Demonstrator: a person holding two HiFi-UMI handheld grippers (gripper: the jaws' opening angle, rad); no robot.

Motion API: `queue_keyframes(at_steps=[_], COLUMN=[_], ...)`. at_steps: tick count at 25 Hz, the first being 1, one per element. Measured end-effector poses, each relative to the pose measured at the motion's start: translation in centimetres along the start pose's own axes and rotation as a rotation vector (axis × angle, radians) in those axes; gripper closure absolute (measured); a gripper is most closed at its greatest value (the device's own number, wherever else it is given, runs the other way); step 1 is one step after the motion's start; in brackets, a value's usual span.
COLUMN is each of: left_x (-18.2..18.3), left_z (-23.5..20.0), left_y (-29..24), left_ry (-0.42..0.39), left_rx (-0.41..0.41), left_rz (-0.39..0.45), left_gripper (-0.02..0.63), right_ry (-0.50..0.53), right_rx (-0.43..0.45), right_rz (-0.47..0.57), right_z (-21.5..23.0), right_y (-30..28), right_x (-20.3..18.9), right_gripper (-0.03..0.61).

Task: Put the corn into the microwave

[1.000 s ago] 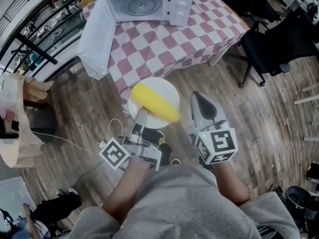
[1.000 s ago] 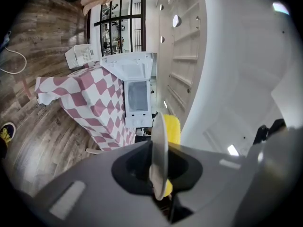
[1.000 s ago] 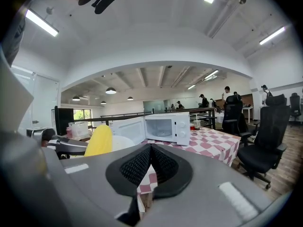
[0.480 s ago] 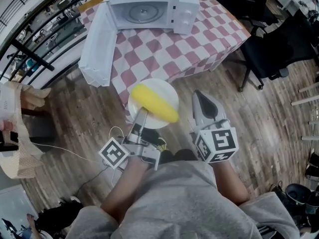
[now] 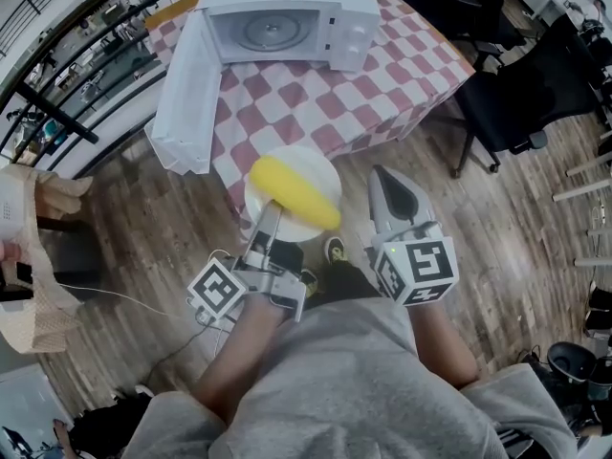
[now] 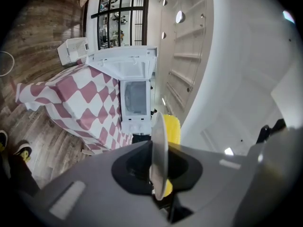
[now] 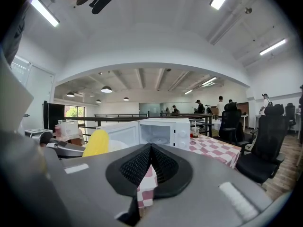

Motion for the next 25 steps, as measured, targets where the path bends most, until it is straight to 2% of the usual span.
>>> queue_keyframes(at_steps=[14, 25], left_x=[2.2, 5.2], left_z=[-1.0, -2.7], left_y=[-4.0, -12.8], left_ry=[0.007, -0.004], left_rx=[0.003, 0.021], left_rz=[0.043, 0.047], left_gripper=[0.583, 0.583], right_ry=[0.000, -0.023], right_rx=[0.032, 0.041], right_rz=[0.025, 0.021], right_z=[2.1, 7.1], right_y=[-4.9, -13.2], right_x=[0.9, 2.2], right_gripper=[0.578, 0.578])
Point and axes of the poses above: the fingertips, and each gripper's own axes: y backward along the fingers, z to its right, x out of its top, the point moved 3 cm from there along y, backward along the fingers, and after that the axes turned 3 degrees about -y, right-handed, at the moved point
